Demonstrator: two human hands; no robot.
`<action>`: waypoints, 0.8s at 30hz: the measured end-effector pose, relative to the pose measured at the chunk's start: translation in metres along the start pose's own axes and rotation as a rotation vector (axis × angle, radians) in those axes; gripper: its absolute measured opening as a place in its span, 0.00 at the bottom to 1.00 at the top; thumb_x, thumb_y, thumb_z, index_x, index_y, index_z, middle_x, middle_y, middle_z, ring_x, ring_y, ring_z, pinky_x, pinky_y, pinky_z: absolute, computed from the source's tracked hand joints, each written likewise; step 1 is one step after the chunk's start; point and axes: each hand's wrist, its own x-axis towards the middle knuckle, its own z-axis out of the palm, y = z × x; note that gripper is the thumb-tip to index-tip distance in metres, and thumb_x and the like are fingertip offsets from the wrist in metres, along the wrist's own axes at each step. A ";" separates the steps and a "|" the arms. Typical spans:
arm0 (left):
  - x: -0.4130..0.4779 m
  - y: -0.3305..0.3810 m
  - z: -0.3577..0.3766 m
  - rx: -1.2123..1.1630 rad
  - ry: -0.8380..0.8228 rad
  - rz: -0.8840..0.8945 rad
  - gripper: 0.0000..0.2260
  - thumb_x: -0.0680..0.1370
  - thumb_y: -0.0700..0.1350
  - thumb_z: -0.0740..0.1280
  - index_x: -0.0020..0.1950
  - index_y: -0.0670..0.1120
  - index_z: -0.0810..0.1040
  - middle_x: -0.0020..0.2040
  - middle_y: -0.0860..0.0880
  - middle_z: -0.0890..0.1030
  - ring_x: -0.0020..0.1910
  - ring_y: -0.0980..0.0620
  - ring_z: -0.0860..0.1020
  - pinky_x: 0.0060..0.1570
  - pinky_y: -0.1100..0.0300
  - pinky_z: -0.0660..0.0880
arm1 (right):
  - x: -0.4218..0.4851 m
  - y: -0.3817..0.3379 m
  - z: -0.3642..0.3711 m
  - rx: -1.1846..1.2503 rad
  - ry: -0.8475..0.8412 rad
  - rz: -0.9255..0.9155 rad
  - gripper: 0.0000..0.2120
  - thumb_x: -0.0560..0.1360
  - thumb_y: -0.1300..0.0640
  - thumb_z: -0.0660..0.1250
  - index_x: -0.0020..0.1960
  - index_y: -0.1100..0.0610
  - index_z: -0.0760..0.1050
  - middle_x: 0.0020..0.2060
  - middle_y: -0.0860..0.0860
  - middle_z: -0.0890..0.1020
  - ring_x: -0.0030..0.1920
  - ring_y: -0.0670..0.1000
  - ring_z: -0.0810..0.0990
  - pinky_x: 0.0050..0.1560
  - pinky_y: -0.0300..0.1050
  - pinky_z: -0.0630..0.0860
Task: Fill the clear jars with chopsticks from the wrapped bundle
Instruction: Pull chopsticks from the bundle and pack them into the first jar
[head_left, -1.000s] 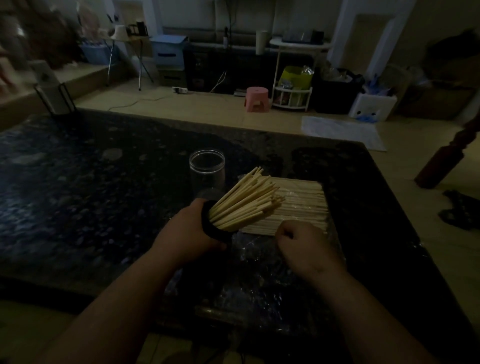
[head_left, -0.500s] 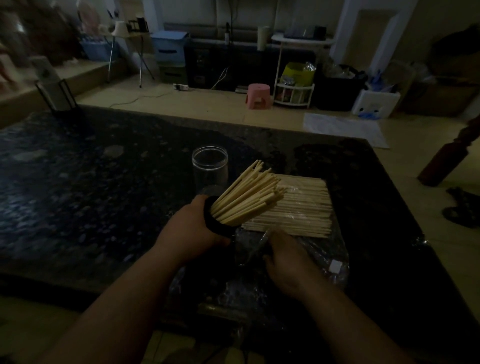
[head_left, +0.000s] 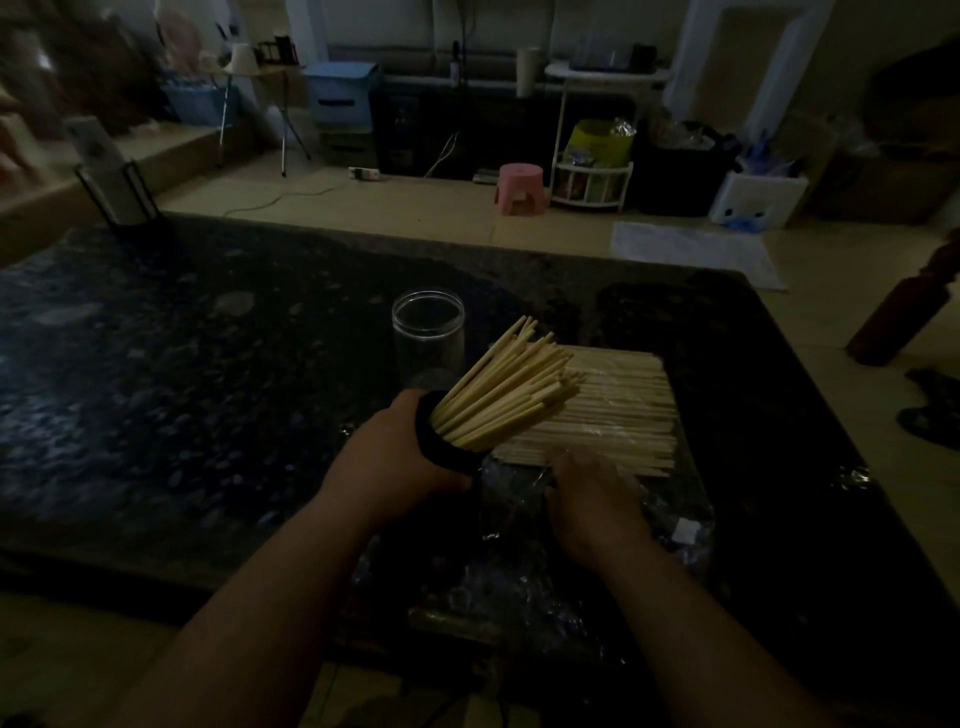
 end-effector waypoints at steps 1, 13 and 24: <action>0.000 0.000 0.000 0.002 0.001 0.001 0.38 0.63 0.50 0.80 0.69 0.54 0.66 0.51 0.57 0.72 0.48 0.58 0.71 0.49 0.62 0.69 | 0.000 0.001 0.001 -0.022 0.009 -0.009 0.25 0.80 0.50 0.55 0.76 0.50 0.56 0.73 0.50 0.63 0.70 0.55 0.63 0.70 0.55 0.59; 0.002 -0.003 0.002 -0.016 -0.002 0.005 0.39 0.63 0.51 0.80 0.70 0.55 0.66 0.57 0.55 0.75 0.50 0.57 0.72 0.51 0.60 0.72 | 0.004 -0.001 -0.003 -0.107 0.064 -0.008 0.21 0.78 0.52 0.60 0.70 0.51 0.64 0.68 0.51 0.68 0.66 0.56 0.67 0.66 0.51 0.63; 0.002 -0.004 0.002 -0.002 -0.008 0.009 0.39 0.63 0.50 0.80 0.70 0.54 0.66 0.58 0.53 0.77 0.52 0.55 0.74 0.51 0.60 0.71 | 0.000 -0.002 -0.014 -0.098 0.052 -0.065 0.06 0.74 0.53 0.65 0.50 0.48 0.79 0.51 0.48 0.80 0.54 0.53 0.78 0.53 0.46 0.69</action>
